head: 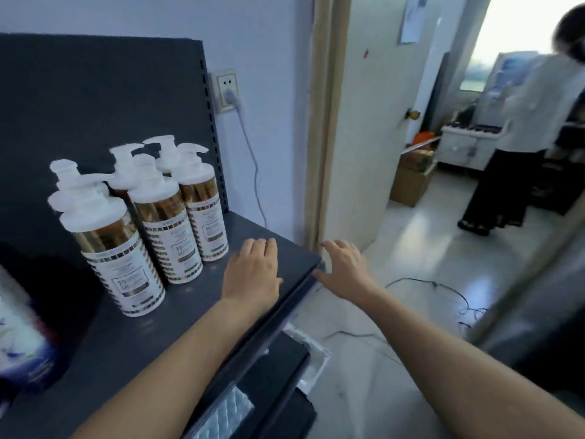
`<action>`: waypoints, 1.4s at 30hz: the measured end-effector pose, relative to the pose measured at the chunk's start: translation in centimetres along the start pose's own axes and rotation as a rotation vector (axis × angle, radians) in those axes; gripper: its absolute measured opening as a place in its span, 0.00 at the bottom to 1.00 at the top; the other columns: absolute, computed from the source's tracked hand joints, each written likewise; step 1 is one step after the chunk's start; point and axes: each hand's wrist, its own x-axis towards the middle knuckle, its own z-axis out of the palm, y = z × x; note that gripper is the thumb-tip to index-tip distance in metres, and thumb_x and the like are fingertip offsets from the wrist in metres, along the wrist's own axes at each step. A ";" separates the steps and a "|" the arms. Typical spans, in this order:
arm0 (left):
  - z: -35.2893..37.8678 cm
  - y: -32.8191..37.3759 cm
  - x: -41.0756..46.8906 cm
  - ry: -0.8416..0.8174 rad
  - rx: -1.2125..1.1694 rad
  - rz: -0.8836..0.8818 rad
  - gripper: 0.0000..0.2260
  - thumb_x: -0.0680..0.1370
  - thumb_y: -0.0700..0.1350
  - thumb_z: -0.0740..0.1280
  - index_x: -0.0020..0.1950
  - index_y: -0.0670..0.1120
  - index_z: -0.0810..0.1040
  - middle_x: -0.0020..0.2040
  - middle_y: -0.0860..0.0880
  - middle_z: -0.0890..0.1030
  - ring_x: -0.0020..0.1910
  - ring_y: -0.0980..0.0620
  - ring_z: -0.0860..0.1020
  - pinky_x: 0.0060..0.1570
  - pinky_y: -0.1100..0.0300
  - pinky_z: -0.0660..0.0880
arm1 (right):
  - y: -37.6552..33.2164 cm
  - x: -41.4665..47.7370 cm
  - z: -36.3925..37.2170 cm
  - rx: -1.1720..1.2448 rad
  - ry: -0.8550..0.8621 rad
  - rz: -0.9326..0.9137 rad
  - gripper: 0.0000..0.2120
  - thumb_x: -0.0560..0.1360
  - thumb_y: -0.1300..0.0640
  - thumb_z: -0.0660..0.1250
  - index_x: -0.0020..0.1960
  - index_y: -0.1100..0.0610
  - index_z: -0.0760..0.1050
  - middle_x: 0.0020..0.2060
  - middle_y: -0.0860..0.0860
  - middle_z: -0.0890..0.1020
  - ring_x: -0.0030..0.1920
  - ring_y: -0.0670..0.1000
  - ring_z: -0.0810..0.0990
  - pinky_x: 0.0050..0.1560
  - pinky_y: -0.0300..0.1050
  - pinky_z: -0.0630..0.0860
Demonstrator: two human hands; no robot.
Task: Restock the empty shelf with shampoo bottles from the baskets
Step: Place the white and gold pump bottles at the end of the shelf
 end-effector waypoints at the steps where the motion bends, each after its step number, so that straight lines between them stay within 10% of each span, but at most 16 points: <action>1: 0.0 0.9 -0.2 0.004 -0.018 0.040 0.33 0.77 0.55 0.64 0.76 0.42 0.56 0.72 0.45 0.66 0.71 0.45 0.62 0.67 0.52 0.65 | 0.7 -1.6 -0.4 -0.006 0.006 0.042 0.27 0.76 0.50 0.68 0.71 0.57 0.67 0.68 0.56 0.72 0.68 0.59 0.69 0.67 0.50 0.68; 42: 8.8 58.5 -29.7 -0.402 -0.118 1.023 0.24 0.76 0.50 0.66 0.69 0.43 0.68 0.65 0.45 0.73 0.66 0.44 0.68 0.63 0.52 0.69 | 36.6 -65.1 -4.5 0.079 -0.075 1.156 0.30 0.75 0.45 0.67 0.73 0.55 0.66 0.66 0.56 0.73 0.66 0.57 0.72 0.64 0.48 0.72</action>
